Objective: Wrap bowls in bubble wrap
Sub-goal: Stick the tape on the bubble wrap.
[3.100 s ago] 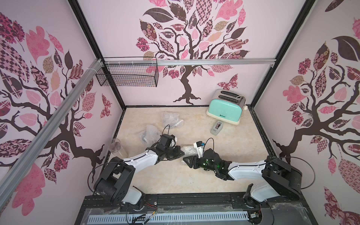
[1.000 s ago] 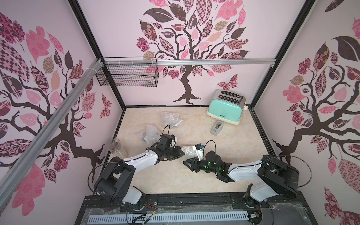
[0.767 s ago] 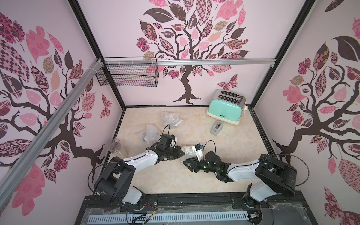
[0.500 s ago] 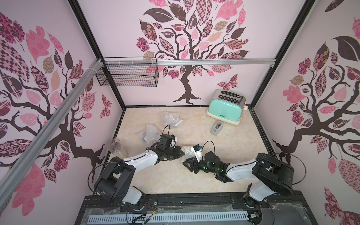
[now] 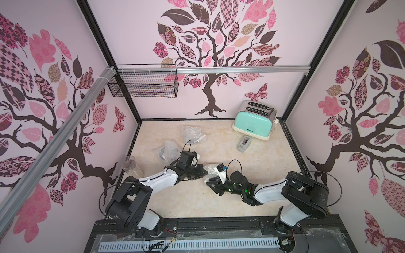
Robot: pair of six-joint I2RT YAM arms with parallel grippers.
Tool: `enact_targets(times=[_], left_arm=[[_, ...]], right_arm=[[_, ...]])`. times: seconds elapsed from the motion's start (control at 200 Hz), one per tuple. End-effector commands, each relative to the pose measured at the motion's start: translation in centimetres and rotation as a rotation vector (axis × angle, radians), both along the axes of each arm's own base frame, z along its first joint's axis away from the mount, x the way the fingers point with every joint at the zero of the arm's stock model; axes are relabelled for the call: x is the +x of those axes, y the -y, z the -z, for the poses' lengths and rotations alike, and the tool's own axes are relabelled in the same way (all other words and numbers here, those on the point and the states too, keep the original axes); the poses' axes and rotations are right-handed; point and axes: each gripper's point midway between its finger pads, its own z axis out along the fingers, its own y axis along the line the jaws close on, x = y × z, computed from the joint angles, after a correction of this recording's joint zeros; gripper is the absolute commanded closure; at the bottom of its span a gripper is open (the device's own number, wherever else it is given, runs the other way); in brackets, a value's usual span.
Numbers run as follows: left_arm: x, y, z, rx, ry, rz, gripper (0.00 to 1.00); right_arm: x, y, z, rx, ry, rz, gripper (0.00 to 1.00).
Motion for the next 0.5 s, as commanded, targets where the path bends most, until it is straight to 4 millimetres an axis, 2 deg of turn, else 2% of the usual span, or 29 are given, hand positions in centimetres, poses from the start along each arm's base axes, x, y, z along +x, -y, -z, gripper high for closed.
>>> enact_targets(times=[0.0, 0.065, 0.495], left_arm=[[-0.6, -0.1, 0.9, 0.017, -0.020, 0.015, 1.00], [-0.6, -0.1, 0.9, 0.018, -0.021, 0.014, 1.00], [-0.6, 0.0, 1.0, 0.018, -0.021, 0.016, 1.00]], right_arm=[[0.3, 0.8, 0.9, -0.045, 0.045, 0.023, 0.65], [0.4, 1.1, 1.1, -0.054, 0.056, 0.034, 0.70], [0.4, 1.5, 2.4, -0.092, 0.062, 0.037, 0.76]])
